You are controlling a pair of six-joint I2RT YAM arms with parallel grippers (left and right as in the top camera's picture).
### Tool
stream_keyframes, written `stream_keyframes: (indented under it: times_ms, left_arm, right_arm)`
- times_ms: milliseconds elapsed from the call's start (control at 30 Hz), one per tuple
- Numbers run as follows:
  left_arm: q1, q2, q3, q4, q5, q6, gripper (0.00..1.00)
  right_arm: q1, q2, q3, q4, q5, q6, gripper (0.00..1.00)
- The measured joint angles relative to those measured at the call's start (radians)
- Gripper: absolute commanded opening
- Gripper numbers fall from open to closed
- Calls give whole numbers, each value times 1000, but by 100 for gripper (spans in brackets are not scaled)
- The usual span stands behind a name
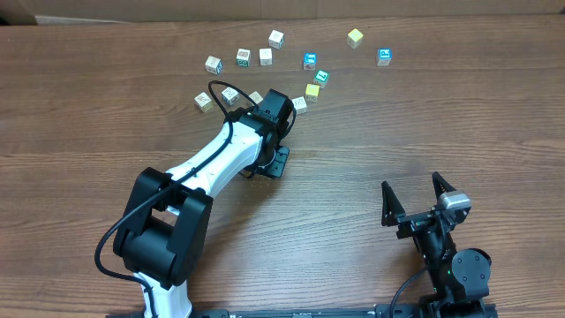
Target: Form a circle
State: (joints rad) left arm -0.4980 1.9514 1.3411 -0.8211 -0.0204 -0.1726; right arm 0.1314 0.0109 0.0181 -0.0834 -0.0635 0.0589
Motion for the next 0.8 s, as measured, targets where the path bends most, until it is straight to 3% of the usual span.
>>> stream_keyframes:
  times_ms: [800]
  left_arm:
    - [0, 0, 0, 15, -20, 0, 26]
  right_arm:
    - [0, 0, 0, 0, 0, 0, 100]
